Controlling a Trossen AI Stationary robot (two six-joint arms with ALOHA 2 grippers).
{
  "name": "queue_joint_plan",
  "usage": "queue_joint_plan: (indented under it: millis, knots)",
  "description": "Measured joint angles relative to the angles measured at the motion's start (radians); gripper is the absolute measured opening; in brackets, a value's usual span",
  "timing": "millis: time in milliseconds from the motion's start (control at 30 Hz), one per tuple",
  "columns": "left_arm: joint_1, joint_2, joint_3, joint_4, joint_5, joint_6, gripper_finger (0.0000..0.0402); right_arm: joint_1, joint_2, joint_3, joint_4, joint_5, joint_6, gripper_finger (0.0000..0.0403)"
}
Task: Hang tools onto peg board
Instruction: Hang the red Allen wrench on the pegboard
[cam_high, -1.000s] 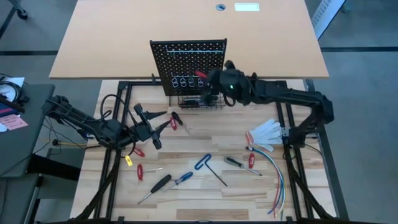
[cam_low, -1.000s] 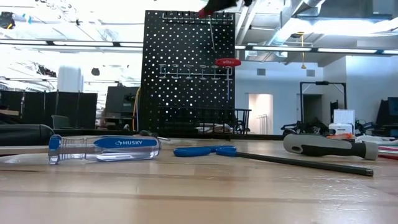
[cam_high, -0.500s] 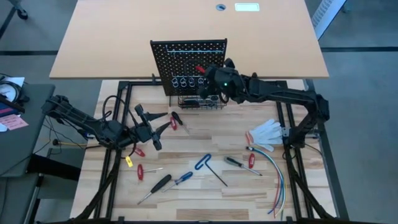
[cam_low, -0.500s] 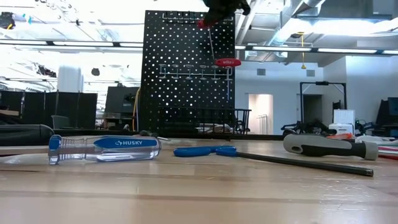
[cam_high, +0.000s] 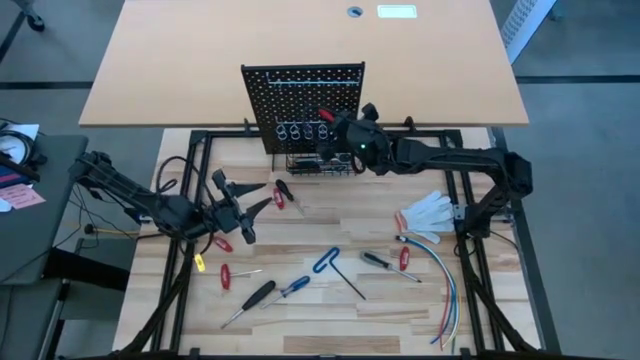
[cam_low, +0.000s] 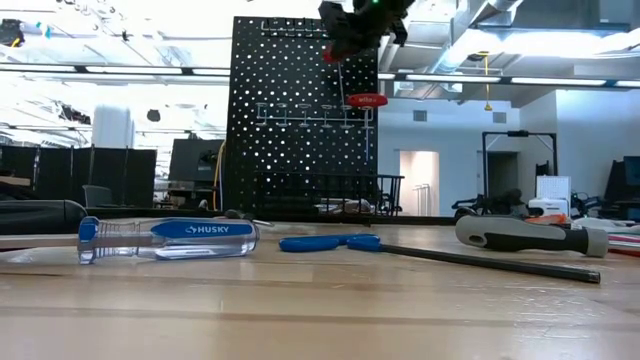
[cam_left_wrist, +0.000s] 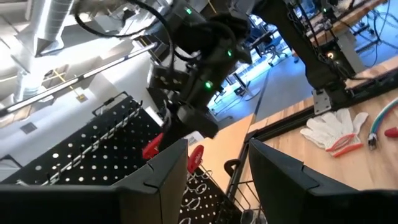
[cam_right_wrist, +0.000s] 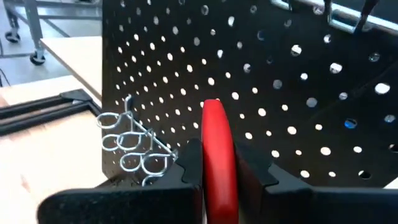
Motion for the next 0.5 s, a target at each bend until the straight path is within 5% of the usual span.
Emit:
queue_joint_plan:
  millis: [500]
  knots:
    - [-0.004,-0.025,0.0,-0.018,-0.001,-0.039,0.0166,0.006,-0.029,0.002,0.025,0.025,-0.023,0.0048]
